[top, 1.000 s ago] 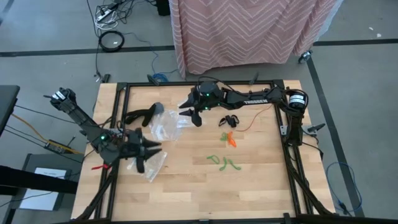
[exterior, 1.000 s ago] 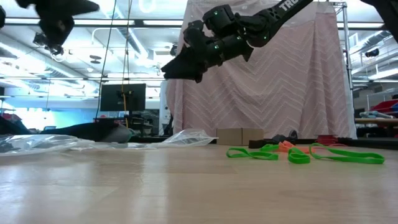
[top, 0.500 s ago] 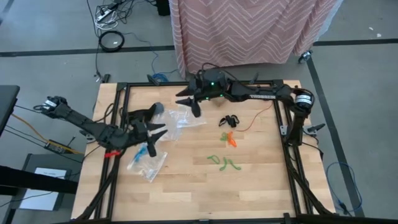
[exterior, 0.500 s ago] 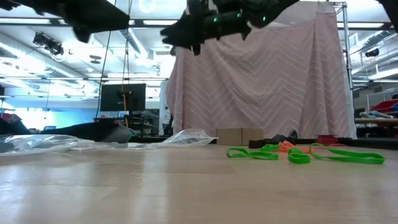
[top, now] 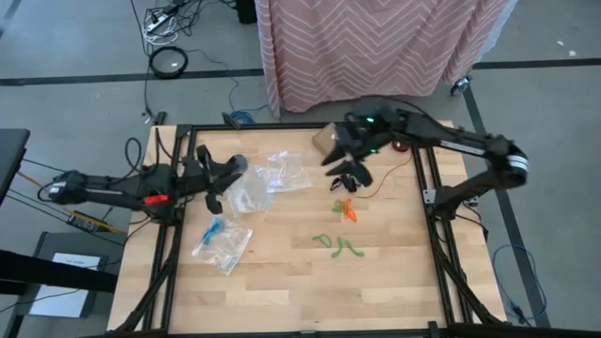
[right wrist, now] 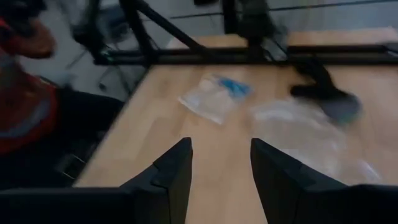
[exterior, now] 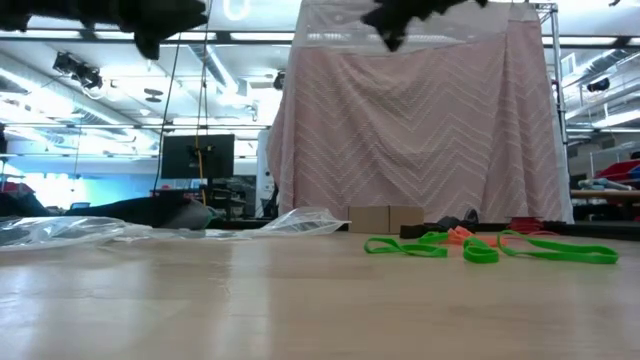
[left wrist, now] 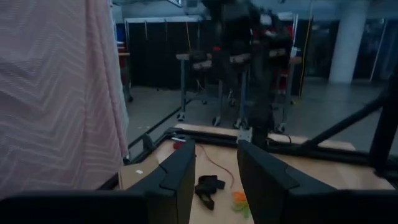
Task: Sort rubber bands
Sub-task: Open the transparent zip bag
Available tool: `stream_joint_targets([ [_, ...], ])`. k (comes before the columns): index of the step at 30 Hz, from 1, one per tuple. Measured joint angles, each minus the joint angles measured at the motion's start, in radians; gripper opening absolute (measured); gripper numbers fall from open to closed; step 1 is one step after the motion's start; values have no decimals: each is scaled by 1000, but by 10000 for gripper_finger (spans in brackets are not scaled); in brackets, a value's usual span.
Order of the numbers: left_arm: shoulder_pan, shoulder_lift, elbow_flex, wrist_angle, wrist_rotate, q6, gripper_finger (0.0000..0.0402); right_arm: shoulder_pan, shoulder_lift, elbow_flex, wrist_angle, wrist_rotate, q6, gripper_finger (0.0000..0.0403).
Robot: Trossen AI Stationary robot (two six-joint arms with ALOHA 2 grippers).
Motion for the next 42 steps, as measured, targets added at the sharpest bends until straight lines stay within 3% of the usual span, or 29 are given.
stream_joint_targets([
  [5, 68, -91, -82, 3, 73, -56, 129, -43, -227, -293, 167, 80, 71, 150],
  [10, 93, -113, -152, 1, 98, -107, 129, -68, -407, -592, 535, 136, 250, 150],
  [13, 101, -105, -186, 5, 93, -122, 129, -53, -445, -744, 732, 258, 352, 150],
  [17, 113, -84, -208, 9, 84, -154, 129, -11, -404, -853, 870, 364, 355, 150],
  [21, 117, -62, -211, 51, 48, -231, 129, 33, -315, -850, 923, 510, 370, 150],
  [29, 117, 15, -211, 68, 37, -230, 129, 165, -61, -733, 917, 742, 184, 155],
  [35, 117, 102, -211, 67, 27, -230, 129, 225, 88, -576, 673, 898, 105, 155],
  [42, 116, 221, -210, 100, 16, -229, 129, 271, 253, -388, 557, 961, 5, 155],
])
